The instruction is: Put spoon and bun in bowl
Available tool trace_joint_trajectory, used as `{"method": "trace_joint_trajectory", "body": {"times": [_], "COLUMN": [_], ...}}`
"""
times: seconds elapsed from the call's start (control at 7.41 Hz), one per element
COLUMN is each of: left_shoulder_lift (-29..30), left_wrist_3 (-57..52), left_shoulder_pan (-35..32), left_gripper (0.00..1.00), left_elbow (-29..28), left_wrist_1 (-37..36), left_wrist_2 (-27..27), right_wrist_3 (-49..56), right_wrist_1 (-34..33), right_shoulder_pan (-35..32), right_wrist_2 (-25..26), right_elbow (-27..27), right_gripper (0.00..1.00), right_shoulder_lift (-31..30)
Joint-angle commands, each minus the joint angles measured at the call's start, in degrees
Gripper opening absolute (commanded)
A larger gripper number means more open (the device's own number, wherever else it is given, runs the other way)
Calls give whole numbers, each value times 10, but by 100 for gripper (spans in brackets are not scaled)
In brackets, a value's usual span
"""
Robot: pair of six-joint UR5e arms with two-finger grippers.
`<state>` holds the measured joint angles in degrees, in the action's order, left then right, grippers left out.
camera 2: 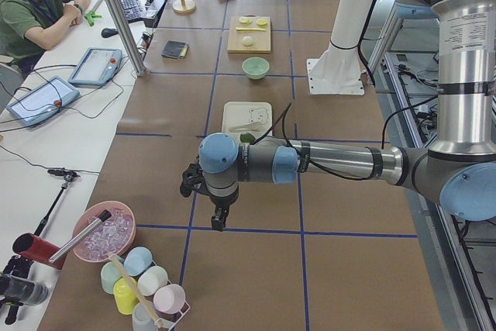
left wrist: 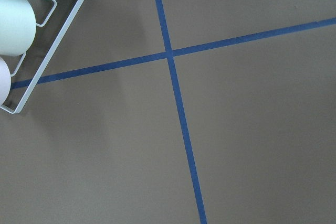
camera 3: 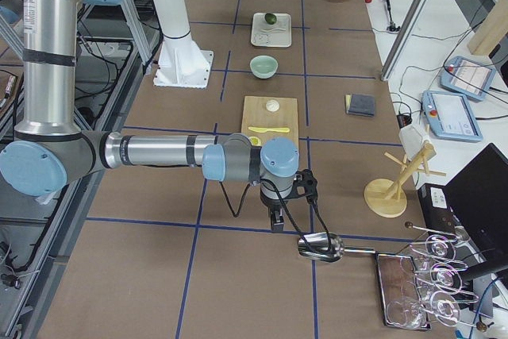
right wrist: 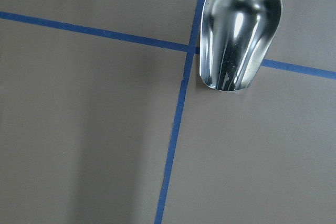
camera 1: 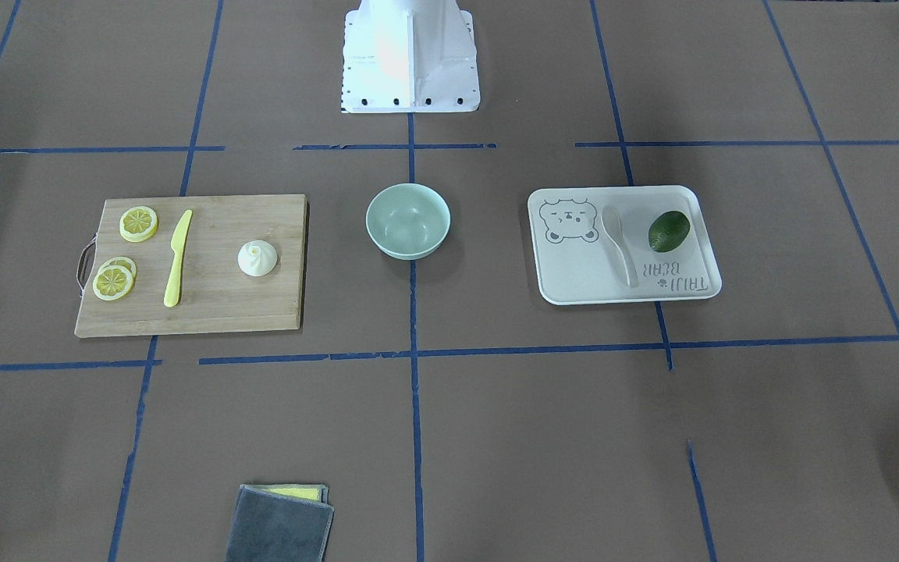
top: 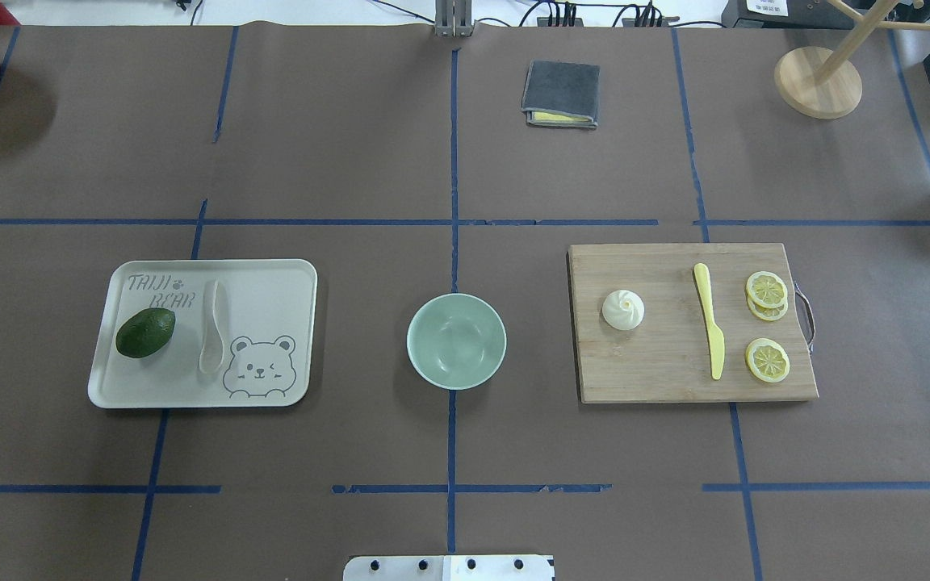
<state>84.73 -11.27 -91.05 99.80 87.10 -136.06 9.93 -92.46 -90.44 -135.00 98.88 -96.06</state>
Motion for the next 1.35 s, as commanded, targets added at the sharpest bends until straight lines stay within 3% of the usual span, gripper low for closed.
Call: {"method": "trace_joint_trajectory", "body": {"times": [0.0, 0.4, 0.54, 0.81, 1.21], "left_shoulder_lift": [1, 2, 3, 8, 28], "left_wrist_3": [-1, -2, -2, 3, 4], "left_shoulder_pan": [0, 0, 1, 1, 1], "left_gripper": [100, 100, 100, 100, 100], "left_elbow": [8, 7, 16, 15, 0], "left_wrist_1": [-1, 5, 37, 155, 324], "left_wrist_2": [0, 3, 4, 2, 0], "right_wrist_3": [-2, -7, -8, -9, -83], "right_wrist_1": [0, -1, -1, 21, 54], "right_shoulder_pan": [0, 0, 10, 18, 18], "right_wrist_2": [0, 2, -4, -1, -38], "right_elbow": [0, 5, 5, 9, 13], "right_gripper": [100, 100, 100, 100, 100], "right_shoulder_lift": [0, 9, 27, 72, 76]}}
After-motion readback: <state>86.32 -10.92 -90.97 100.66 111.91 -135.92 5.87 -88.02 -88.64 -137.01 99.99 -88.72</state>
